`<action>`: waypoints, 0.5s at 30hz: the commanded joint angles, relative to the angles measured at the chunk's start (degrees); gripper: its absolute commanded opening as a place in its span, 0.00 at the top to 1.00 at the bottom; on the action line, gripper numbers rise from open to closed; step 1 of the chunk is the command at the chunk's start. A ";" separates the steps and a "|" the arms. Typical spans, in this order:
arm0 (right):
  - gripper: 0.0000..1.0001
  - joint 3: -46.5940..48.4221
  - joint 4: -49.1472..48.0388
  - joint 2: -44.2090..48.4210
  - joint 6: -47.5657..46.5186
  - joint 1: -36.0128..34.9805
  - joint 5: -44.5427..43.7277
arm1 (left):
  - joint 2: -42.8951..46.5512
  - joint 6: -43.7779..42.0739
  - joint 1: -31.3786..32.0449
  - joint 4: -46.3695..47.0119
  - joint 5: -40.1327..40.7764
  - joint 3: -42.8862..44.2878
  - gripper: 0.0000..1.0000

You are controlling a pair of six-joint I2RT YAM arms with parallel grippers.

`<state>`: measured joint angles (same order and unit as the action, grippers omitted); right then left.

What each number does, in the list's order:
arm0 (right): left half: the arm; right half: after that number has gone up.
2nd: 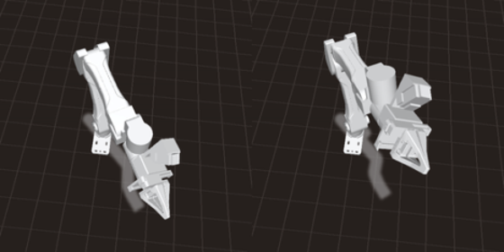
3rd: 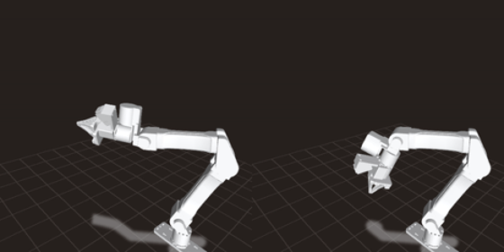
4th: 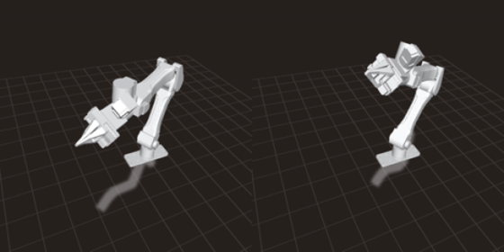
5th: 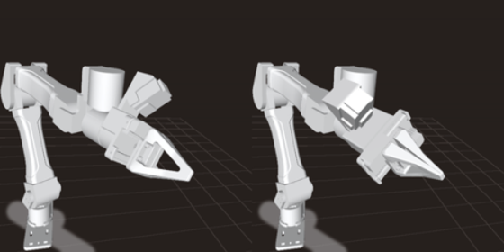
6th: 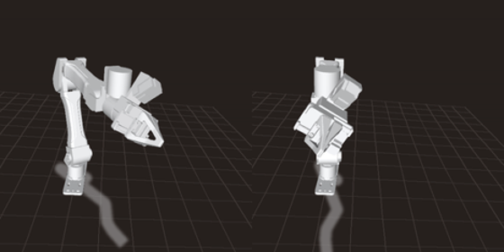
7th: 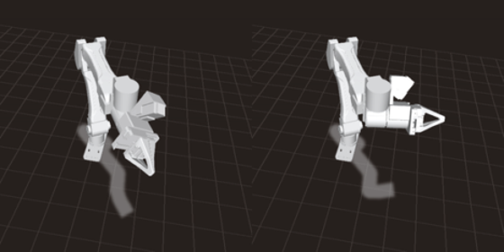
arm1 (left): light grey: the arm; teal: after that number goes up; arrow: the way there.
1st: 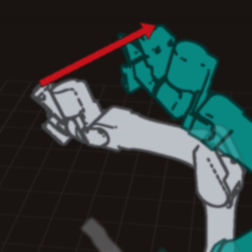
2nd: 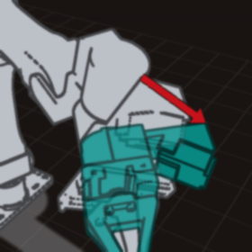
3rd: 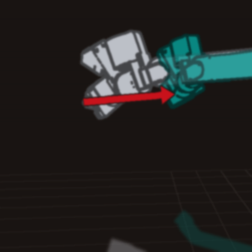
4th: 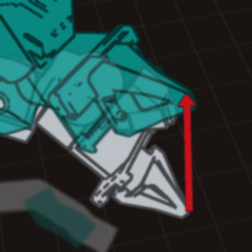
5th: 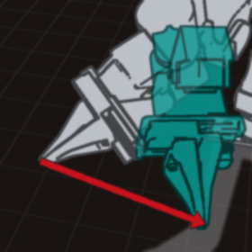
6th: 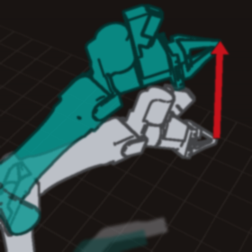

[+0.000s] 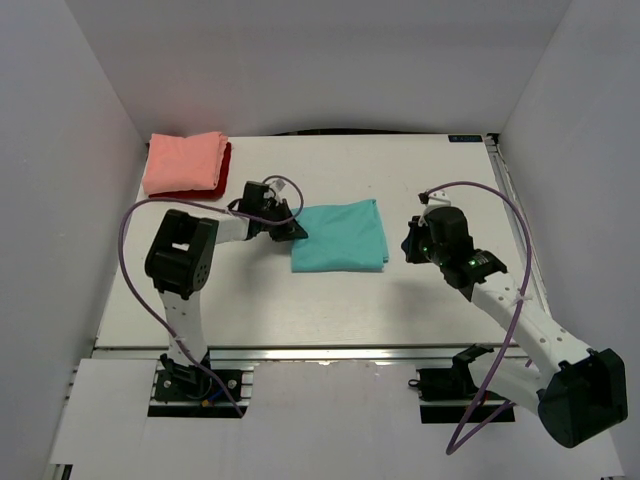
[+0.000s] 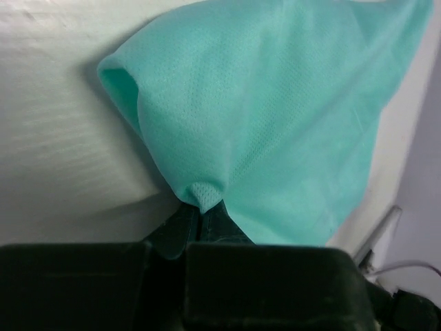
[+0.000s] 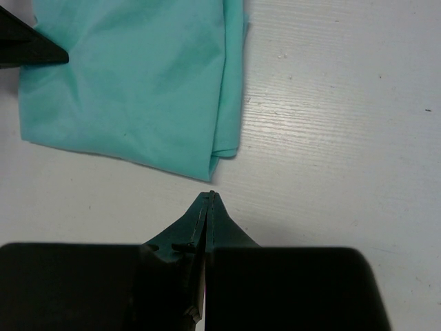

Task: Fold and stack the t-shirts
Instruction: Smooth out wrinkles on the folded tshirt, then put the neatly folded tshirt into the corner of the board with the left arm

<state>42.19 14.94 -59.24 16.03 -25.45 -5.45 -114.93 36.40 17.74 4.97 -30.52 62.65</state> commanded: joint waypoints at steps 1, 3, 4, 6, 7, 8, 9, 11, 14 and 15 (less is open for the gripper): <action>1.00 1.22 -1.14 0.44 -0.83 0.32 -0.61 | 2.25 -10.01 -0.16 -18.57 17.88 5.79 1.00; 1.00 1.75 -0.79 0.88 -1.00 0.32 -0.70 | 3.40 -11.87 -0.33 -26.22 24.34 11.75 1.00; 1.00 2.01 -0.44 0.97 -1.00 0.40 -0.70 | 3.40 -14.06 -0.33 -28.68 29.59 14.05 1.00; 1.00 2.97 -0.09 1.23 -1.09 0.32 -0.35 | 2.96 -15.39 -0.42 -34.31 35.33 19.58 1.00; 1.00 3.33 0.18 1.41 -1.00 0.32 -0.26 | 2.00 -16.44 -0.51 -35.46 38.84 21.09 1.00; 1.00 3.68 0.35 1.59 -0.92 0.32 0.00 | 1.39 -16.80 -0.77 -37.47 40.35 22.41 1.00; 1.00 4.55 0.53 1.67 -0.91 0.40 0.35 | 0.60 -17.24 -1.04 -39.06 41.85 24.08 1.00; 1.00 5.52 0.97 1.76 -0.74 0.32 0.88 | -2.04 -18.91 -1.12 -42.74 46.14 29.09 1.00; 1.00 7.28 1.50 1.85 -0.56 0.32 2.02 | -4.24 -21.10 -1.13 -45.39 52.73 34.54 1.00; 1.00 7.72 1.76 1.85 -0.65 0.40 2.20 | -4.68 -22.07 -1.13 -46.19 54.41 35.95 1.00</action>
<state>46.41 16.67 -58.76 15.97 -25.28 -4.34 -118.63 18.68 16.73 -34.06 12.71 94.26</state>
